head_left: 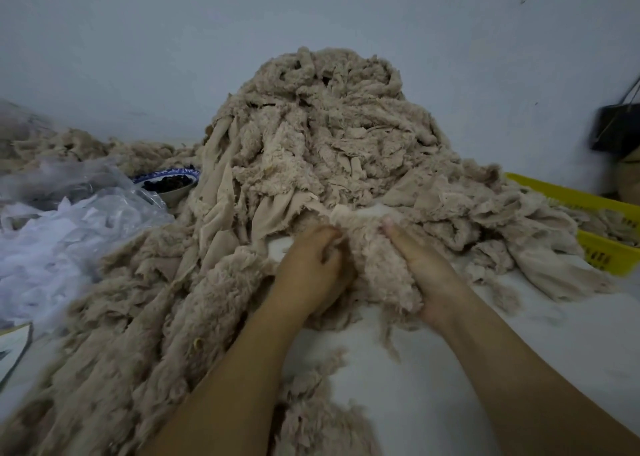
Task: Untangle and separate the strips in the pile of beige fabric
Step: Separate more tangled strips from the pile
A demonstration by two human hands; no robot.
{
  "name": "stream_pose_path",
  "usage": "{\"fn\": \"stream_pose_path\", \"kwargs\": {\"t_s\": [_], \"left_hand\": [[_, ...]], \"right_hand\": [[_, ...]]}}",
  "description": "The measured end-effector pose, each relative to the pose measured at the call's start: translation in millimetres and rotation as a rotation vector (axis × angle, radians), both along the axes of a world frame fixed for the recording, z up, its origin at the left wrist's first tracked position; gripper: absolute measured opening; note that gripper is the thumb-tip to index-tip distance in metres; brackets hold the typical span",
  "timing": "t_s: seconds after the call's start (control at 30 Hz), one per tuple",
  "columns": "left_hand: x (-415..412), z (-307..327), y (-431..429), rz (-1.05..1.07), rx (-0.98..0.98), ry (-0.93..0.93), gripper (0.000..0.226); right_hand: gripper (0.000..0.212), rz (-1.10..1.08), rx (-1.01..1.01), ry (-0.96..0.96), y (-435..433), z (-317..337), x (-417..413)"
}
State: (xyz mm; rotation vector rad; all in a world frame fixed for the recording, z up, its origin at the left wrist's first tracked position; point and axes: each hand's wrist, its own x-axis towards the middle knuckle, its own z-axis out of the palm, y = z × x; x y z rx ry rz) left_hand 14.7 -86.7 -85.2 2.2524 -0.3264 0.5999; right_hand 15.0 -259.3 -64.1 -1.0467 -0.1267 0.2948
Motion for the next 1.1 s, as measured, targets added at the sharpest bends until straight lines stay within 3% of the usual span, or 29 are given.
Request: {"fn": "stream_pose_path", "kwargs": {"t_s": [0.07, 0.1, 0.17, 0.2, 0.23, 0.27, 0.33, 0.43, 0.53, 0.57, 0.67, 0.7, 0.8, 0.87, 0.93, 1.0, 1.1], "left_hand": [[1.3, 7.1, 6.8, 0.156, -0.285, -0.029, 0.028], [0.7, 12.1, 10.5, 0.228, -0.434, -0.021, 0.033], [1.4, 20.0, 19.9, 0.369, -0.713, -0.020, 0.035], [2.4, 23.0, 25.4, 0.423, -0.857, -0.025, 0.034], [2.5, 27.1, 30.6, 0.439, -1.003, -0.038, 0.032], [1.6, 30.7, 34.2, 0.420, -1.107, -0.035, 0.030], [-0.9, 31.3, 34.8, 0.342, -1.048, 0.036, 0.023], [-7.6, 24.3, 18.3, 0.083, -0.468, 0.205, 0.009], [-7.9, 8.7, -2.2, -0.122, 0.001, 0.274, 0.063], [-6.6, 7.7, -4.7, -0.103, 0.081, 0.233, 0.060], [-3.6, 10.6, 3.7, 0.052, -0.058, 0.052, 0.026], [-3.4, 11.8, 8.6, 0.110, -0.134, 0.032, 0.026], [-2.4, 13.6, 14.7, 0.205, -0.295, 0.046, 0.027], [-1.5, 15.0, 13.8, 0.238, -0.434, 0.056, 0.015], [1.1, 16.0, 15.5, 0.256, -0.585, 0.071, 0.020], [1.0, 15.1, 18.6, 0.241, -0.655, 0.100, 0.031], [-1.8, 14.4, 19.1, 0.209, -0.632, 0.168, 0.048]], "right_hand": [[0.032, 0.033, -0.047, -0.037, 1.8, 0.5, -2.8], [0.019, 0.019, -0.183, -0.102, 1.9, 0.2, -4.5], [0.001, -0.054, -0.727, -0.309, 0.1, -1.4, -4.6], [0.005, -0.110, -1.000, -0.413, -2.1, -4.9, -0.7], [0.007, -0.164, -1.155, -0.462, -3.9, -8.4, 3.8], [0.009, -0.231, -1.181, -0.451, -5.0, -8.4, 5.3], [0.015, -0.349, -0.965, -0.341, -9.9, -5.2, 6.4], [0.025, -0.295, -0.456, -0.158, -10.3, 2.1, 1.6], [0.019, -0.156, -0.322, -0.128, -0.3, 2.5, -4.8], [0.020, -0.120, -0.315, -0.140, 3.4, 1.8, -5.7], [0.013, -0.077, -0.319, -0.228, 6.3, 1.4, -7.8], [0.008, -0.096, -0.427, -0.293, 4.2, 1.5, -7.3], [0.013, -0.120, -1.032, -0.475, 0.0, -1.5, -3.0], [0.016, -0.182, -1.194, -0.496, 0.0, -5.8, 0.1], [0.023, -0.329, -1.070, -0.410, -2.4, -8.3, 3.1], [0.026, -0.415, -0.795, -0.270, -5.4, -6.9, 5.5], [0.025, -0.356, -0.349, -0.066, -6.5, -3.1, 7.3]]}}
